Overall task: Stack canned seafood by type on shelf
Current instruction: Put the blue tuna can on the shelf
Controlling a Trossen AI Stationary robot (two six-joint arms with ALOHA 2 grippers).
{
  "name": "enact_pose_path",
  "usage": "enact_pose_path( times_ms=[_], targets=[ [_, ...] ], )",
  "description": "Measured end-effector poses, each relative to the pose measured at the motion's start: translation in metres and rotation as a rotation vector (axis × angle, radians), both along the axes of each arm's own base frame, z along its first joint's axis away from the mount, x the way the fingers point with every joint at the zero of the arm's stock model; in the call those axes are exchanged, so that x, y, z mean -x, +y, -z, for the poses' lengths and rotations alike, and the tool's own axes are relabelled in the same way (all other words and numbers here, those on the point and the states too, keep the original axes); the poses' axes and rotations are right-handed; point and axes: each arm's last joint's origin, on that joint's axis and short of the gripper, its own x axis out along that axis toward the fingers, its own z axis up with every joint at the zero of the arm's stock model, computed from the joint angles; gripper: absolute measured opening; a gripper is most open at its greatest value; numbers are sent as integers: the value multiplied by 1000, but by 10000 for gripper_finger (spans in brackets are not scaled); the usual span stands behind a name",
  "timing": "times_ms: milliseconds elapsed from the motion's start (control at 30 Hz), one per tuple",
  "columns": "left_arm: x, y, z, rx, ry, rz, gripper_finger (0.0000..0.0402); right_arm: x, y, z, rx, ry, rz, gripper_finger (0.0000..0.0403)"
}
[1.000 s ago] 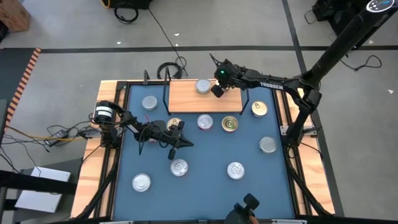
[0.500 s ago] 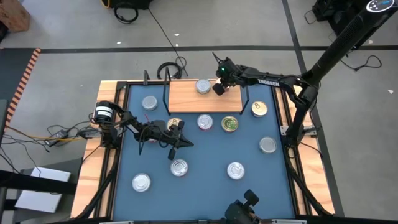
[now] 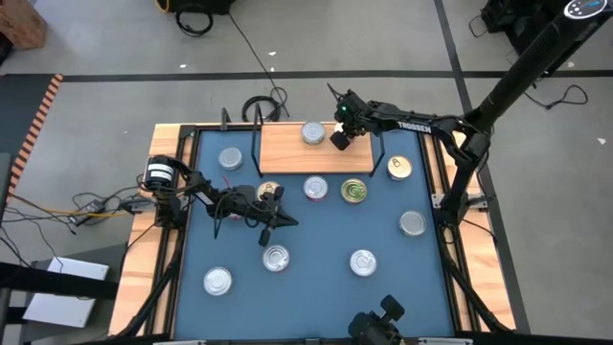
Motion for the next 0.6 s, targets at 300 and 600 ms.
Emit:
enact_pose_path(
  times_ms=[300,600],
  targets=[
    [0,0,0,0,0,0,5,-4,5,0,-1,1,-10,4],
    [0,0,0,0,0,0,5,-12,12,0,23,-12,-31,4]
  ],
)
